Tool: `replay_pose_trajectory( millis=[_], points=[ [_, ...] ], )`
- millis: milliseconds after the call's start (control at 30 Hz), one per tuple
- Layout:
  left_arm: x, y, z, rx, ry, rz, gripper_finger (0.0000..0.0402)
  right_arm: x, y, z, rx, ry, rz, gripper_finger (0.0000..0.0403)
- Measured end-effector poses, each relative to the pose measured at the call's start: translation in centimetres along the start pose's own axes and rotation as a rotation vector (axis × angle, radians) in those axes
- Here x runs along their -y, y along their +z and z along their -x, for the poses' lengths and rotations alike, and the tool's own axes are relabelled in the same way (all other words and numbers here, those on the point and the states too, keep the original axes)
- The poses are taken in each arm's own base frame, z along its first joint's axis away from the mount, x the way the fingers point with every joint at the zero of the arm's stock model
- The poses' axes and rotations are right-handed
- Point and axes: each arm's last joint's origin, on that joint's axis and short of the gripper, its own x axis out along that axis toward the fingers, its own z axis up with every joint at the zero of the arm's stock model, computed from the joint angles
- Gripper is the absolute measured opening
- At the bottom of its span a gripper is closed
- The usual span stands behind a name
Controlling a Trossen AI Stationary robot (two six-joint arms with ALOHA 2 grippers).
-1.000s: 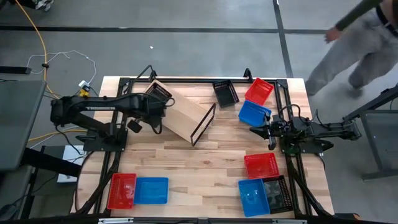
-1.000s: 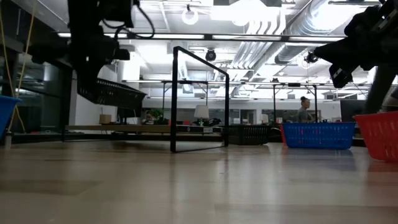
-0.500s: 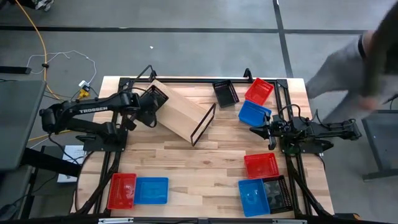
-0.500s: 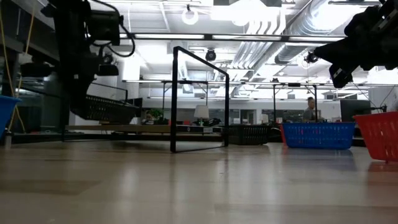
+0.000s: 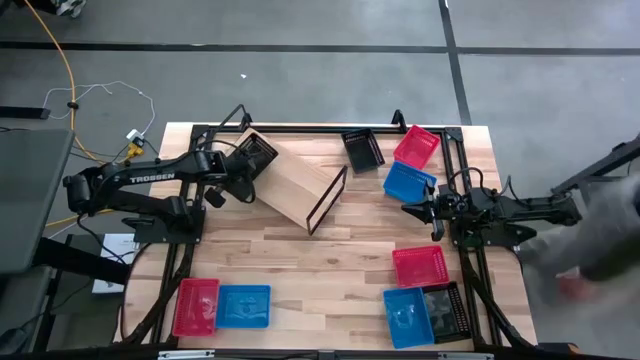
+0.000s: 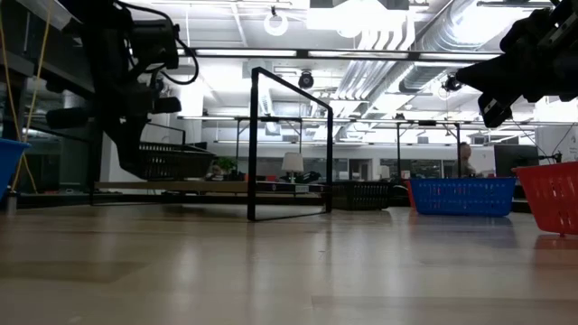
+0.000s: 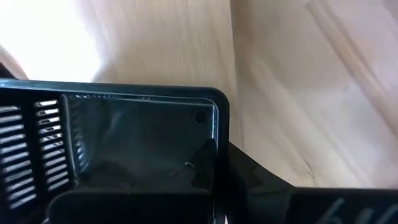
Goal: Stack baskets on shelf by color
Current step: Put the bottom left black bin on the shelf
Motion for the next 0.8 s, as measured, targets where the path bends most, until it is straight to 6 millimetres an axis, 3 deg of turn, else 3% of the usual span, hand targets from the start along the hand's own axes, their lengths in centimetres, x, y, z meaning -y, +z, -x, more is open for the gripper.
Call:
replay_pose_trajectory(
  millis=[467, 800],
  points=[
    [0.01, -0.02, -0.01, -0.008, 0.001, -0.015, 0.0002, 0.0, 0.0, 0.0, 0.0, 0.0, 0.0, 0.0],
    [-0.17, -0.21, -0.08, -0.009, 0.008, 0.027, 0.0058, 0.0, -0.01, 0.0, 0.0, 0.0, 0.0, 0.0]
  ],
)
